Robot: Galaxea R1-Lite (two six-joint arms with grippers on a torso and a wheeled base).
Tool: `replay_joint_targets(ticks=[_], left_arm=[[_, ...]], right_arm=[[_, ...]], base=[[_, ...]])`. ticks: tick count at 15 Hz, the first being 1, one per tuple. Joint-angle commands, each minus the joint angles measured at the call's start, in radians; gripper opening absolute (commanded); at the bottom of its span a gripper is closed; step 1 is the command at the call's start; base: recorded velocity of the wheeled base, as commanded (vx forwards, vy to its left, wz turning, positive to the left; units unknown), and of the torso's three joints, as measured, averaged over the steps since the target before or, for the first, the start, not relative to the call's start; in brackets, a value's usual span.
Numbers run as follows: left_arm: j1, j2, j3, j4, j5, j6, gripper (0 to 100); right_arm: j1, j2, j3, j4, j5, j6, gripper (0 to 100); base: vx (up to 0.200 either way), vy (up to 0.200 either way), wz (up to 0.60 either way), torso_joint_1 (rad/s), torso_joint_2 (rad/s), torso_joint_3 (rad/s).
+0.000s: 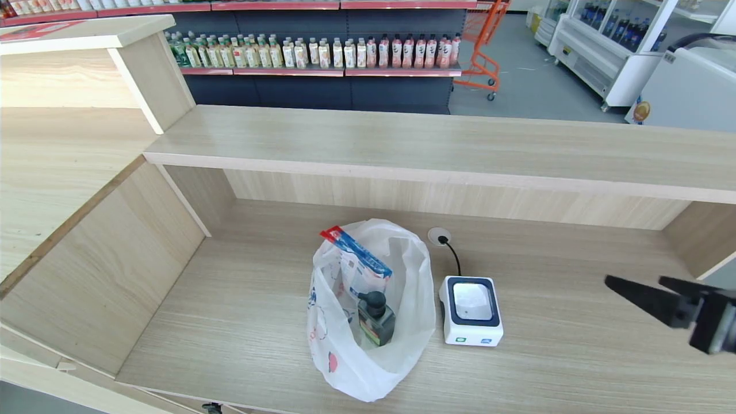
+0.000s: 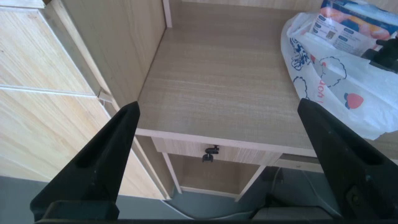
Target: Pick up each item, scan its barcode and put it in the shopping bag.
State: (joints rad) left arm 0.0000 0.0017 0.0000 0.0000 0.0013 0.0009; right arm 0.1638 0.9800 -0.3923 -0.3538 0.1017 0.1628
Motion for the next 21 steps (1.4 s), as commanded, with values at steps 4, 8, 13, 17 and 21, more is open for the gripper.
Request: replay_joint_targets(ticks=[4, 8, 13, 17, 21], left_arm=[[0.000, 0.000, 0.000, 0.000, 0.000, -0.001, 100], [0.000, 0.000, 0.000, 0.000, 0.000, -0.001, 100], [0.000, 0.000, 0.000, 0.000, 0.000, -0.001, 100], [0.000, 0.000, 0.000, 0.000, 0.000, -0.001, 100], [0.000, 0.000, 0.000, 0.000, 0.000, 0.001, 100]], right_arm=[[-0.167, -0.873, 0.374, 0.404, -0.287, -0.074, 100], [-0.161, -0.980, 0.380, 0.408, -0.281, -0.074, 100], [-0.161, -0.980, 0.380, 0.409, -0.281, -0.066, 0], [-0.161, -0.980, 0.380, 0.408, -0.281, -0.068, 0], [-0.161, -0.980, 0.380, 0.408, -0.281, -0.068, 0]], base=[[0.000, 0.000, 0.00, 0.000, 0.00, 0.000], [0.000, 0.000, 0.00, 0.000, 0.00, 0.000], [0.000, 0.000, 0.00, 0.000, 0.00, 0.000], [0.000, 0.000, 0.00, 0.000, 0.00, 0.000], [0.000, 0.000, 0.00, 0.000, 0.00, 0.000]])
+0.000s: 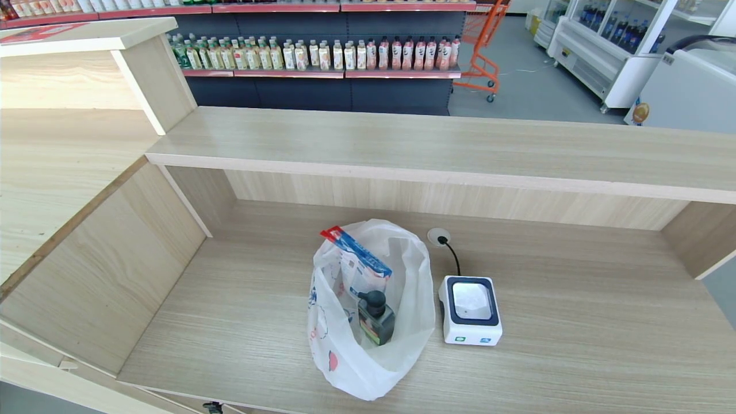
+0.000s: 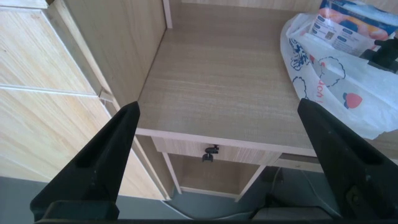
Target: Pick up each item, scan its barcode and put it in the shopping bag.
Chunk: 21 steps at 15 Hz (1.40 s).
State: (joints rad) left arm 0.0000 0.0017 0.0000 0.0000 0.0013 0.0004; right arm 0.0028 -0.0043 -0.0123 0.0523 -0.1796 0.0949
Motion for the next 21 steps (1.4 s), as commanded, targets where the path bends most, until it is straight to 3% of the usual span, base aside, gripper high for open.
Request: replay_joint_targets(ticks=[1, 3, 12, 21], left_arm=[[0.000, 0.000, 0.000, 0.000, 0.000, 0.001, 100], [0.000, 0.000, 0.000, 0.000, 0.000, 0.000, 100], [0.000, 0.000, 0.000, 0.000, 0.000, 0.001, 100], [0.000, 0.000, 0.000, 0.000, 0.000, 0.000, 100]], right_arm=[[0.000, 0.004, 0.000, 0.001, 0.000, 0.000, 0], [0.000, 0.004, 0.000, 0.001, 0.000, -0.001, 0], [0.000, 0.004, 0.000, 0.001, 0.000, -0.001, 0], [0.000, 0.004, 0.000, 0.001, 0.000, -0.003, 0]], base=[[0.000, 0.000, 0.00, 0.000, 0.00, 0.000], [0.000, 0.000, 0.00, 0.000, 0.00, 0.000], [0.000, -0.200, 0.00, 0.004, 0.00, 0.007], [0.044, 0.000, 0.00, 0.001, 0.00, 0.001]])
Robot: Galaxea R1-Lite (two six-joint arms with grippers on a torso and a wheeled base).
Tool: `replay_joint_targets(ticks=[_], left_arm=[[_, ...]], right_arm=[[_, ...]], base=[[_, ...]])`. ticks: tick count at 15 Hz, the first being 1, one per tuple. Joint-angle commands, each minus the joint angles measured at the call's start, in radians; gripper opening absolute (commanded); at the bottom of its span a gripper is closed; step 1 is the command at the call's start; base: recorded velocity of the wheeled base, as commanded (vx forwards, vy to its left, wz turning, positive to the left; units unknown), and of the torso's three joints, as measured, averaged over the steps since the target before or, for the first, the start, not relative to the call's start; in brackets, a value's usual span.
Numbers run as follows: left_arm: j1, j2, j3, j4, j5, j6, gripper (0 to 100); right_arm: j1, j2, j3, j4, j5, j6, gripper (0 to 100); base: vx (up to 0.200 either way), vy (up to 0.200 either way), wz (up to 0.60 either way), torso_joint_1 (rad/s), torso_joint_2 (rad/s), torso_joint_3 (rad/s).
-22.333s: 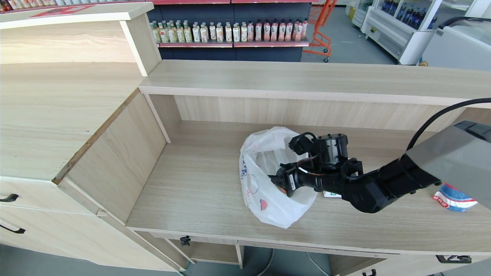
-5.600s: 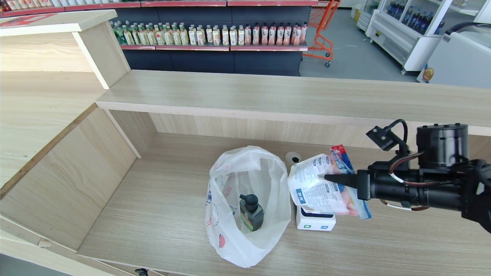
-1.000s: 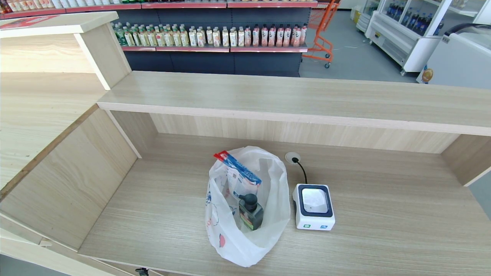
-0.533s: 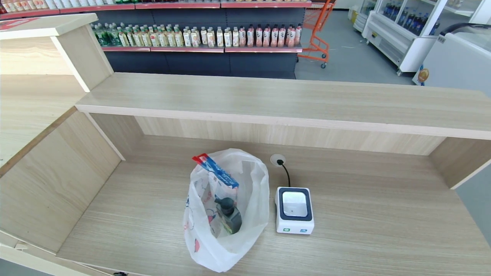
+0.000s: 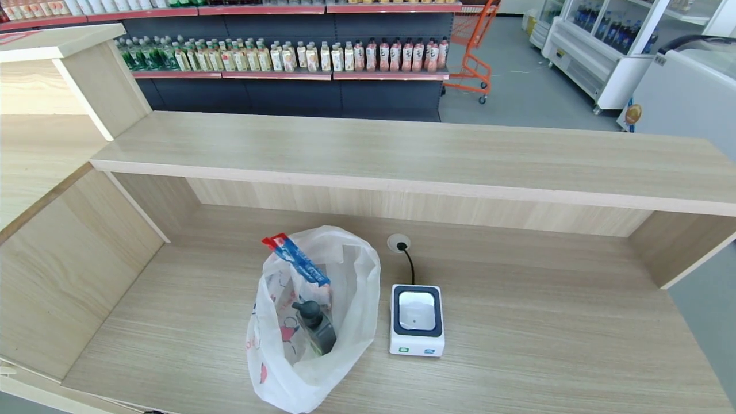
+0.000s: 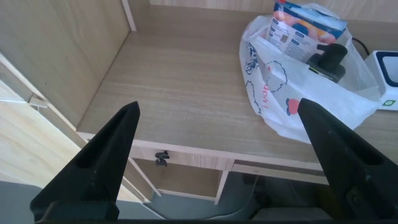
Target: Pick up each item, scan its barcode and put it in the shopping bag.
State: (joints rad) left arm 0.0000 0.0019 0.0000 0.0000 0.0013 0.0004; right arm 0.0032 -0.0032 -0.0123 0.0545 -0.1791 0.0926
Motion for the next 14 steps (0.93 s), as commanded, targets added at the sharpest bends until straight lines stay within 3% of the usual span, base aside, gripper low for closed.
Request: replay_joint_targets(ticks=[1, 14], left_arm=[[0.000, 0.000, 0.000, 0.000, 0.000, 0.000, 100], [0.000, 0.000, 0.000, 0.000, 0.000, 0.000, 100]], right_arm=[[0.000, 0.003, 0.000, -0.001, 0.000, -0.001, 0], [0.000, 0.003, 0.000, 0.001, 0.000, -0.001, 0]], base=[[0.000, 0.000, 0.00, 0.000, 0.00, 0.000], [0.000, 0.000, 0.00, 0.000, 0.00, 0.000]])
